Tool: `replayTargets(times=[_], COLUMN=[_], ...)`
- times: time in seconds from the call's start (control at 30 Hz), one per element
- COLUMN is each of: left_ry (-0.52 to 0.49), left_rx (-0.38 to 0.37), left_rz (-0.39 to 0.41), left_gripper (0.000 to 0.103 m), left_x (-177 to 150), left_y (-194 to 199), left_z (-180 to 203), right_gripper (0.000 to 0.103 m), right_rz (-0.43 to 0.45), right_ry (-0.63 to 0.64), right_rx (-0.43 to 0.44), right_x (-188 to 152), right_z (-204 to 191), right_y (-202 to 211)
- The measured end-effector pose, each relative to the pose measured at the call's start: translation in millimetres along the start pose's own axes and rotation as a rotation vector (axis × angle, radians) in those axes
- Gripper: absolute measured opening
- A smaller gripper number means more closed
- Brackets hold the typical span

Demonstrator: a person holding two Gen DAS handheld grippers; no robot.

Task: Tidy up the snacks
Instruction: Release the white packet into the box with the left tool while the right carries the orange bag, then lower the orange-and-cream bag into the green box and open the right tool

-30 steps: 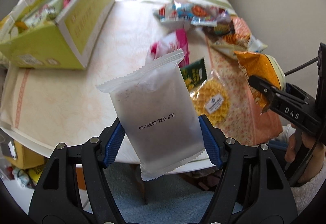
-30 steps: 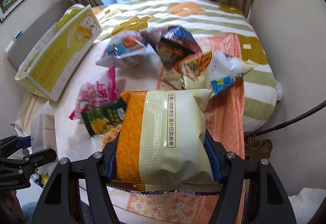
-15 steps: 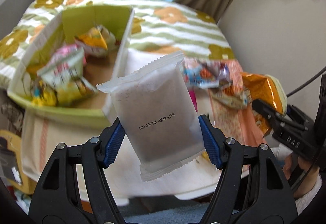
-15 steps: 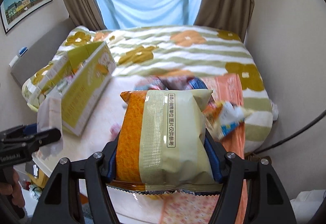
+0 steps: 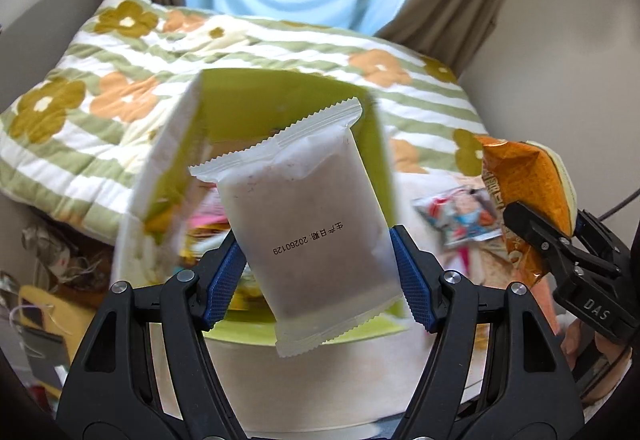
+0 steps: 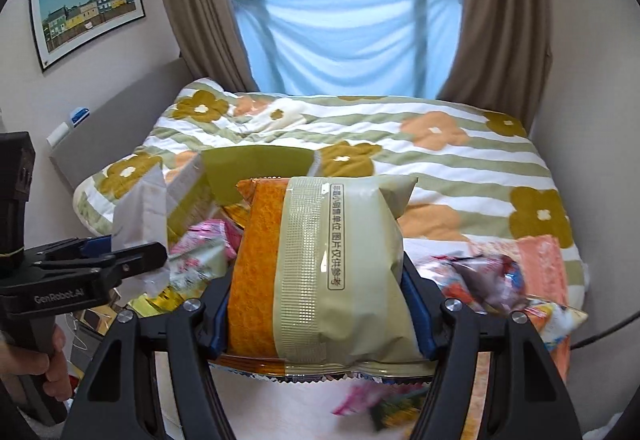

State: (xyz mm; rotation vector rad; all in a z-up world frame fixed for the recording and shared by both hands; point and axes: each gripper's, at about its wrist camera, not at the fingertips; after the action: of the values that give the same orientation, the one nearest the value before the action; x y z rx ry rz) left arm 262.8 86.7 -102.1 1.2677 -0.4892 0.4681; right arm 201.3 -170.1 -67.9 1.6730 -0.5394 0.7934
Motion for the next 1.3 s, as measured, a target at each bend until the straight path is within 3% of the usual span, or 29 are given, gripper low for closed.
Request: replayTargets(times=[0.13,0.33,0.43,0.53,0.77,1.23,1.3], left_ry=[-0.008,-0.077,-0.09,-0.112,-0.022,-0.066,-0.074], left_rx=[0.023,0.023,-0.009,0.011,-0.004,0.044,0.058], left_rz=[-0.053,-0.125,-0.1,-0.104,-0.128,-0.109,-0.111], left_gripper=[0.068,0.068,0.068,0.102,0.102,0.102,0.102], left_x=[7.4,11.7,14.8,17.4,0.5,-4.4,-4.8], left_y=[-15.2,-43.4,-41.9,-43.2,-45.0,-42.5,-43.6], left_z=[-46.3,-83.4,-88.1,-89.8,-105.0,-91.5,-93.4], right_gripper=[0.065,0.065,0.065,0.065,0.065,0.066,0.072], right_rz=[-0.025,-0.084,-0.112,-0.134,-0.154,-0.219,-0.213], right_ry=[-0.003,-0.041,-0.037,-0.034,-0.025,-0.014,-0.024], right_rx=[0.02,0.025,0.007,-0.004,0.012,0.035,0.034], right_x=[7.4,5.9,3.7,3.1,6.4,18.4,19.7], right_z=[-37.8,-75.5,-88.3,-92.2,-96.1,-102.2,-101.2], right_y=[-25.0,-58.2,-65.1,-70.3,-84.0,-123.0,-126.4])
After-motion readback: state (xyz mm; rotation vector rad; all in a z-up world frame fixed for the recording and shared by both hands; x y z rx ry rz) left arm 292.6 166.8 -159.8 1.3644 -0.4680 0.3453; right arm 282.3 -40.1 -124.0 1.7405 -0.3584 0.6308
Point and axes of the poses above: each gripper's, at about its wrist camera, not at the fingertips, and y roughly against the way its jaws point, z to its right, x to its top, and after that the axes turned 2 degrees about z, right-handed
